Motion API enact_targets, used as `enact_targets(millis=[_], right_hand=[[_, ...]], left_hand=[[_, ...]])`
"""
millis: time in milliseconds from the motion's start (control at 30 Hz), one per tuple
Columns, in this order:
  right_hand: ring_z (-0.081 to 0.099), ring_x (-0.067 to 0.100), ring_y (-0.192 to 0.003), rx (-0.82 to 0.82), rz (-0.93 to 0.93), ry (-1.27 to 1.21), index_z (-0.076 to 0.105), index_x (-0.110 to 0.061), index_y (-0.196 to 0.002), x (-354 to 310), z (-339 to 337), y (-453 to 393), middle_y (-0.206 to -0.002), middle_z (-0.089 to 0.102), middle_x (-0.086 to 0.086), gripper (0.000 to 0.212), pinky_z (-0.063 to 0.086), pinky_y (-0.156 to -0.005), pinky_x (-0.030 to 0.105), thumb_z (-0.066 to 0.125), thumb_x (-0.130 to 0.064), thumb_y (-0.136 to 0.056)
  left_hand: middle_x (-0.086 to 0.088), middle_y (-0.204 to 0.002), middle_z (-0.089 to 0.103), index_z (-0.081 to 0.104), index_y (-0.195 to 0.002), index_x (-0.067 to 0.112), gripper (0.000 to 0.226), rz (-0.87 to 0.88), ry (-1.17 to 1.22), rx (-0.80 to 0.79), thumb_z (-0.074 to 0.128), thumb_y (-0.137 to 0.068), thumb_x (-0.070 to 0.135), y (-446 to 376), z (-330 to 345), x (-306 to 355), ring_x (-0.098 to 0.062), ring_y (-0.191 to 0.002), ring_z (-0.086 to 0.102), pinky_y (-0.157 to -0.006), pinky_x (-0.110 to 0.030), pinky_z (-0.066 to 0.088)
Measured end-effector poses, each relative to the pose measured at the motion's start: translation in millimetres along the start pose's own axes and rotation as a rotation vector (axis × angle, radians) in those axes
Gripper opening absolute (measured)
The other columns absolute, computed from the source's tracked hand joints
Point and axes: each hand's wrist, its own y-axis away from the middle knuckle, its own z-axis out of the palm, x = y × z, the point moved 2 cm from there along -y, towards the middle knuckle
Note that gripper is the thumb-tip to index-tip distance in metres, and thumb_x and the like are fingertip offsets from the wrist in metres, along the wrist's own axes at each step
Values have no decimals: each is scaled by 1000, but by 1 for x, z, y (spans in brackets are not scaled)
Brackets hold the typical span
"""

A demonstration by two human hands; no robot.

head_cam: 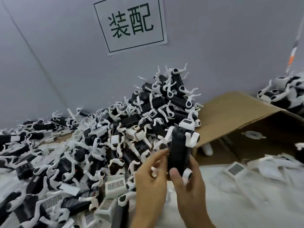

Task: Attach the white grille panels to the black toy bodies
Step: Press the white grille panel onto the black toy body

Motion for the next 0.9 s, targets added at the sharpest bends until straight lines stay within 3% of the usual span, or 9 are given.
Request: enact_targets(millis=[67, 133, 200, 267, 333, 433, 633, 767, 900], right_hand=[[64, -10, -107, 56, -83, 117, 58, -63, -122, -5, -10, 1, -114, 68, -32, 44, 47, -80, 3, 68, -54, -80], [64, -7, -109, 75, -161, 237, 57, -51, -130, -7, -21, 1, -115, 70, -25, 46, 47, -82, 4, 73, -43, -88], [62, -2, -109, 87, -287, 407, 57, -36, -137, -11, -34, -1, -116, 67, -13, 50, 47, -82, 6, 73, -31, -89], [57, 3, -110, 48, -425, 577, 54, -27, -141, -13, -45, 2, -120, 57, -2, 56, 48, -83, 10, 75, -22, -89], [54, 8, -115, -67, -435, 607, 50, -25, -146, -9, -53, 11, -130, 49, -2, 69, 50, -86, 14, 79, -30, -83], [56, 13, -117, -123, -252, 425, 43, -38, -150, -5, -58, 26, -140, 45, -15, 82, 51, -80, 15, 76, -49, -76], [61, 9, -108, -125, -80, 471, 55, -38, -132, -6, -61, 31, -117, 62, -22, 77, 49, -75, 19, 76, -66, -63], [61, 1, -107, -122, -55, 536, 60, -41, -118, -5, -61, 33, -109, 66, -25, 65, 40, -76, 8, 76, -66, -60], [63, 7, -98, -91, -100, 577, 68, -36, -108, -13, -63, 28, -95, 69, -17, 55, 40, -74, 11, 75, -64, -61]], left_hand=[[-1, -102, 78, 78, -100, 26, 24, -157, 172, -86, 59, -101, 11, 12, 11, -10, -21, -98, 73, -74, -23, 59], [-4, -114, 76, 78, -110, 23, 24, -238, 319, -182, 61, -96, 34, 14, 14, -13, -20, -109, 70, -84, -27, 58], [0, -117, 75, 75, -116, 25, 42, -171, 295, -254, 63, -87, 53, 15, 12, -12, -15, -112, 69, -89, -28, 55], [0, -107, 77, 78, -107, 26, 37, -143, 282, -253, 78, -79, 51, 15, 11, -15, -14, -104, 72, -81, -23, 57], [-1, -100, 79, 80, -97, 30, 36, -201, 350, -191, 90, -65, 42, 18, 12, -18, -15, -99, 74, -78, -24, 55], [-6, -96, 79, 81, -91, 26, 36, -262, 450, -153, 90, -59, 37, 23, 10, -22, -18, -94, 75, -76, -24, 55], [-4, -107, 78, 80, -101, 23, 31, -309, 541, -221, 76, -75, 39, 33, 5, -24, -16, -101, 73, -79, -19, 56], [-1, -112, 76, 77, -107, 27, 24, -286, 414, -325, 73, -86, 37, 35, 4, -22, -20, -107, 72, -89, -33, 53], [2, -111, 77, 77, -105, 31, 25, -282, 384, -336, 76, -81, 31, 38, 6, -21, -15, -105, 72, -88, -35, 52]])
